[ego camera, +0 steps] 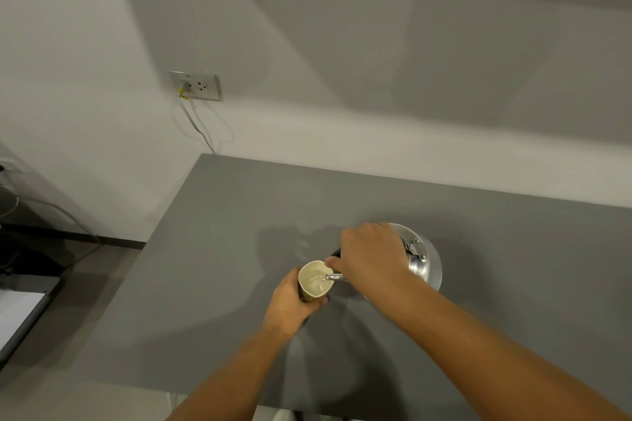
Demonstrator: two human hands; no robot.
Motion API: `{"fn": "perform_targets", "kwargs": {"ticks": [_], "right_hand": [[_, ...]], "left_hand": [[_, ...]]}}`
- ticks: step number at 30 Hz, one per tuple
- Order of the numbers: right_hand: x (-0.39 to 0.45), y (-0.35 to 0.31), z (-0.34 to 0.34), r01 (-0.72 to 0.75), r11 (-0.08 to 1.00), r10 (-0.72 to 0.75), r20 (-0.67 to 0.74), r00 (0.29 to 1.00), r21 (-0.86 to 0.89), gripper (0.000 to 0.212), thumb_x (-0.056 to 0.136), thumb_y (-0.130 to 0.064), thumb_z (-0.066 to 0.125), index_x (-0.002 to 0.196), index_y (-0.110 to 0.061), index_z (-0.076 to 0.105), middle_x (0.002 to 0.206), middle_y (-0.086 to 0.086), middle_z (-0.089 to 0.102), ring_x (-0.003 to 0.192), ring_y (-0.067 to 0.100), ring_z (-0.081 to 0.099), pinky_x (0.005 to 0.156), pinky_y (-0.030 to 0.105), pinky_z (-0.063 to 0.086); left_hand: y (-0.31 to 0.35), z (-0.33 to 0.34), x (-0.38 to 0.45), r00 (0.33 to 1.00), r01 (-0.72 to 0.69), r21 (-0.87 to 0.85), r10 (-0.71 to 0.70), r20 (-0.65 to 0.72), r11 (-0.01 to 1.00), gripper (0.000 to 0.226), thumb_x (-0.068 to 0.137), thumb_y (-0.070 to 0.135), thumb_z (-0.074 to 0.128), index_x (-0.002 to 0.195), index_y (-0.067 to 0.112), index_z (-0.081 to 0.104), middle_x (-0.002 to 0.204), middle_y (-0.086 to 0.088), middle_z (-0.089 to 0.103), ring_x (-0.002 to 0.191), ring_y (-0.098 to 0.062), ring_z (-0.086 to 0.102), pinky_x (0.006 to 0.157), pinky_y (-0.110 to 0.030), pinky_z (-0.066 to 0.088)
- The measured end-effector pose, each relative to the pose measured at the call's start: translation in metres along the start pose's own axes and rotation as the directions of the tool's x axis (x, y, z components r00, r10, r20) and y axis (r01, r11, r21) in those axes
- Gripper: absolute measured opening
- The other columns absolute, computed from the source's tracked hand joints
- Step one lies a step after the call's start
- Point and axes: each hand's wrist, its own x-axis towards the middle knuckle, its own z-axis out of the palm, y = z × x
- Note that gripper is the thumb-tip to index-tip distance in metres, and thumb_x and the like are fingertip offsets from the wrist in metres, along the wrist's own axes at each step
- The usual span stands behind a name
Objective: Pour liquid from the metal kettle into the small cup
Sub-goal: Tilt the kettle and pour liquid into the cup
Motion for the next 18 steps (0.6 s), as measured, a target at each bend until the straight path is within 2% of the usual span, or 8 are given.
{"fn": "perform_targets", "kwargs": {"ticks": [4, 7, 11, 14, 17, 18], "right_hand": [[0.0007, -0.001, 0.0007, -0.008, 1.0, 0.008, -0.004, 1.0, -0.02, 0.037, 0.085, -0.049, 0.064, 0.069, -0.02, 0.049, 0.082, 0.005, 0.071, 0.071, 0.027, 0.054, 0.069, 0.034, 0.03], [-0.0002, -0.0016, -0.0003, -0.005, 1.0, 0.005, 0.003, 1.0, -0.021, 0.032, 0.085, -0.049, 0.064, 0.076, -0.019, 0.06, 0.084, 0.006, 0.071, 0.077, 0.027, 0.06, 0.07, 0.035, 0.03], [-0.0018, -0.0021, -0.0004, 0.004, 0.999, -0.005, -0.004, 1.0, -0.038, 0.038, 0.086, -0.049, 0.063, 0.069, -0.019, 0.048, 0.082, 0.006, 0.071, 0.07, 0.026, 0.053, 0.07, 0.034, 0.03], [-0.001, -0.0027, -0.0011, 0.014, 0.999, -0.014, 0.004, 1.0, -0.039, 0.037, 0.087, -0.049, 0.063, 0.07, -0.019, 0.047, 0.084, 0.006, 0.071, 0.076, 0.027, 0.058, 0.07, 0.034, 0.03], [-0.0013, -0.0025, -0.0013, 0.017, 0.999, -0.017, 0.007, 1.0, -0.031, 0.037, 0.086, -0.049, 0.063, 0.071, -0.02, 0.047, 0.084, 0.007, 0.071, 0.079, 0.027, 0.061, 0.07, 0.034, 0.03], [-0.0013, -0.0021, -0.0009, 0.014, 0.999, -0.014, 0.005, 1.0, -0.033, 0.037, 0.086, -0.049, 0.063, 0.07, -0.02, 0.047, 0.083, 0.007, 0.071, 0.077, 0.027, 0.059, 0.069, 0.034, 0.03]], "left_hand": [[0.003, -0.0005, -0.0019, 1.0, -0.001, -0.01, 0.001, -0.002, 1.0, 0.05, 0.071, 0.024, 0.09, 0.113, 0.034, 0.063, 0.103, 0.009, 0.075, 0.093, -0.01, 0.072, 0.06, -0.014, 0.053], [0.0036, -0.0007, -0.0022, 1.0, -0.004, -0.008, 0.004, -0.001, 1.0, 0.05, 0.071, 0.025, 0.09, 0.113, 0.033, 0.063, 0.103, 0.011, 0.075, 0.092, -0.006, 0.072, 0.063, -0.013, 0.053], [0.0027, -0.0009, -0.0014, 1.0, -0.009, -0.001, 0.009, 0.005, 1.0, 0.05, 0.071, 0.024, 0.09, 0.114, 0.031, 0.063, 0.104, 0.011, 0.075, 0.094, -0.004, 0.071, 0.068, -0.012, 0.053], [0.0016, -0.0007, -0.0007, 1.0, -0.005, -0.005, 0.005, 0.006, 1.0, 0.051, 0.072, 0.022, 0.09, 0.116, 0.028, 0.064, 0.107, 0.01, 0.075, 0.098, -0.006, 0.071, 0.077, -0.018, 0.054], [0.0016, -0.0004, -0.0008, 1.0, -0.008, -0.01, 0.008, 0.007, 1.0, 0.052, 0.072, 0.022, 0.09, 0.117, 0.028, 0.064, 0.106, 0.01, 0.075, 0.097, -0.007, 0.072, 0.073, -0.014, 0.054], [0.0017, -0.0003, -0.0008, 1.0, -0.007, -0.012, 0.007, 0.008, 1.0, 0.052, 0.072, 0.022, 0.09, 0.117, 0.028, 0.063, 0.106, 0.01, 0.075, 0.097, -0.008, 0.072, 0.072, -0.017, 0.055]]}}
